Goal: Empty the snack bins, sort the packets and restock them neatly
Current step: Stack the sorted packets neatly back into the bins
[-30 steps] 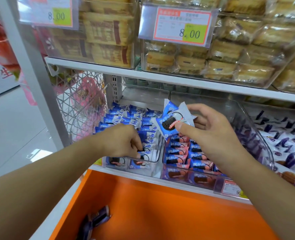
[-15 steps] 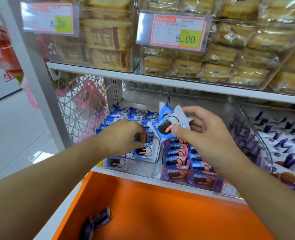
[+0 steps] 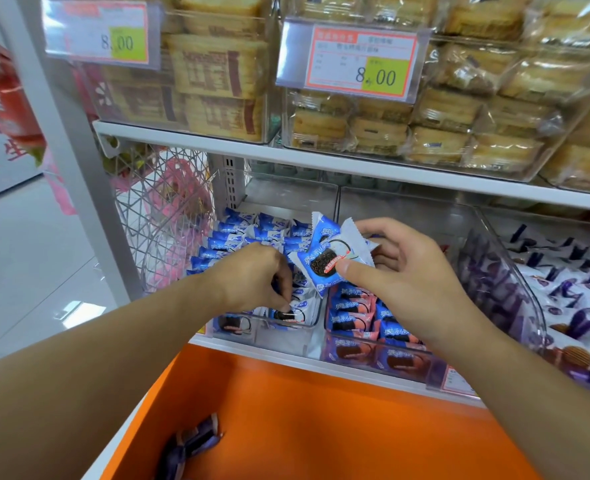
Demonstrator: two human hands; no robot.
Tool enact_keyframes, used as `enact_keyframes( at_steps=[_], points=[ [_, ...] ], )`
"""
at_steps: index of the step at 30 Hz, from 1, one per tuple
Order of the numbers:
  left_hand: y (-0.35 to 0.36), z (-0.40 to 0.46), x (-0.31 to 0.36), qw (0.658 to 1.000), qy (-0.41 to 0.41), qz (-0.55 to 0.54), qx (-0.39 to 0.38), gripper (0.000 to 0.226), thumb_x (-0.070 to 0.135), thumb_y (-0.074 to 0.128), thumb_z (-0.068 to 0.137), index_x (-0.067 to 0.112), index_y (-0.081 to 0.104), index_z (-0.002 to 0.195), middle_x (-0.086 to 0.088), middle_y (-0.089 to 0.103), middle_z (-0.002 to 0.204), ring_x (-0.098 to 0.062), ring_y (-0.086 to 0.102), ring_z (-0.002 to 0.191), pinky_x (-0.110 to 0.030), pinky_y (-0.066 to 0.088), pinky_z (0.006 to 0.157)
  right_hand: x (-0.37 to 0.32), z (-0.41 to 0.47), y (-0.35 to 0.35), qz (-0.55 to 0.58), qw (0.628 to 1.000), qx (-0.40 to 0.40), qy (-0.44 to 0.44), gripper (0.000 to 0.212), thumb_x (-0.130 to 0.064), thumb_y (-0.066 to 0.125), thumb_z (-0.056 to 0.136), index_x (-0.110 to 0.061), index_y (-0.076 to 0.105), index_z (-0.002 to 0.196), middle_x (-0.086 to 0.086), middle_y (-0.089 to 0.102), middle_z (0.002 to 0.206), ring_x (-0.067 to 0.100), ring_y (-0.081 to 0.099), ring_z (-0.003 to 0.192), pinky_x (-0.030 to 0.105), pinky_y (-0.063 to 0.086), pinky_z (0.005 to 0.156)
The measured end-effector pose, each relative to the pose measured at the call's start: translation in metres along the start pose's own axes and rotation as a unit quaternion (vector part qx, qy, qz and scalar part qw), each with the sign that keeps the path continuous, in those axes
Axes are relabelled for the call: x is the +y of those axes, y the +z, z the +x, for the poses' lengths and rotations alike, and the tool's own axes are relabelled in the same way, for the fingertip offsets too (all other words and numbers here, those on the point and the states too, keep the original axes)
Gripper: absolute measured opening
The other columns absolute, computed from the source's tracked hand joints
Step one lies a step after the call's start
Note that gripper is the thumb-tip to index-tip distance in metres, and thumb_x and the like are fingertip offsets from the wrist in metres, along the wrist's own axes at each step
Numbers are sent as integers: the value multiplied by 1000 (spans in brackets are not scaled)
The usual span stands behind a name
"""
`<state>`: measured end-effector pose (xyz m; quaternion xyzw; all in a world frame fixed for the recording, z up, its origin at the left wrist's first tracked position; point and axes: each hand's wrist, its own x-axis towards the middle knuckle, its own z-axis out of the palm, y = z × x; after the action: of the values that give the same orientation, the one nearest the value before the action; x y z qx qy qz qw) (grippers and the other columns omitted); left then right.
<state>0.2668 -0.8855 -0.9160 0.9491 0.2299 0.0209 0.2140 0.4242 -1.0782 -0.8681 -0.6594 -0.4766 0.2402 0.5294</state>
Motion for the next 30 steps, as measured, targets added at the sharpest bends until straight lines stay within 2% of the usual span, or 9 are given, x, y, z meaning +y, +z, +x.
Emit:
enact_keyframes(
  at_steps=[5,8,10,12,14,19,23,26,30],
  points=[
    [-5,-8,-2,996,-38,-74,19,7,28,89,80,29,82,82,22,70,74,5,64,73,-7,42,60,1,-1,1,-6,1000,-9,-1,41,-16,85,86,-28,68,121,-8,78,108,8,75,100,22,59,87],
    [-17,-22,7,982,-51,-157,87,7,28,77,93,27,80,87,15,72,78,3,63,67,-15,44,64,0,-1,2,-2,1000,-14,6,40,-16,85,87,-29,68,121,-8,79,107,8,75,100,23,60,86],
    [-28,-37,21,944,-77,-285,148,19,27,64,102,19,79,95,10,76,86,3,65,67,-16,47,65,-1,-1,3,6,1000,-14,9,41,-16,85,86,-29,68,121,-7,79,108,9,75,100,30,62,88],
    [-37,-55,36,900,-91,-404,135,28,33,57,105,14,78,106,3,78,101,-11,75,86,-27,58,78,-4,0,7,2,1000,-10,4,41,-16,86,85,-30,69,120,-7,78,108,9,75,100,32,62,90],
    [-40,-68,47,878,-84,-460,105,26,32,64,100,11,75,112,-3,78,107,-24,77,96,-39,61,87,-7,0,11,-4,1000,-8,-6,42,-16,87,84,-30,69,119,-8,77,108,10,74,99,34,61,91],
    [-42,-80,49,888,-93,-426,144,33,10,88,79,10,72,109,-10,75,105,-31,77,88,-38,64,82,-11,-1,18,37,998,-53,6,46,-14,88,83,-28,67,122,1,78,110,21,75,102,45,59,98],
    [-48,-90,42,922,-64,-343,168,44,21,94,68,19,72,106,1,77,102,-30,73,87,-45,63,86,-14,0,14,68,996,-55,11,27,-4,69,98,-22,73,118,9,76,107,21,75,92,36,61,80],
    [-51,-92,43,927,-56,-326,175,52,20,95,67,25,70,113,0,76,98,-29,72,85,-44,62,85,-13,-1,16,25,999,-46,13,25,0,67,98,-20,76,110,6,77,99,14,74,84,29,60,76],
    [-47,-90,50,936,-48,-311,158,64,12,88,79,33,63,133,1,68,101,-18,72,81,-36,62,83,-15,-1,21,6,998,-68,9,38,11,62,96,-19,74,117,9,76,105,18,76,94,30,62,88]
  ],
)
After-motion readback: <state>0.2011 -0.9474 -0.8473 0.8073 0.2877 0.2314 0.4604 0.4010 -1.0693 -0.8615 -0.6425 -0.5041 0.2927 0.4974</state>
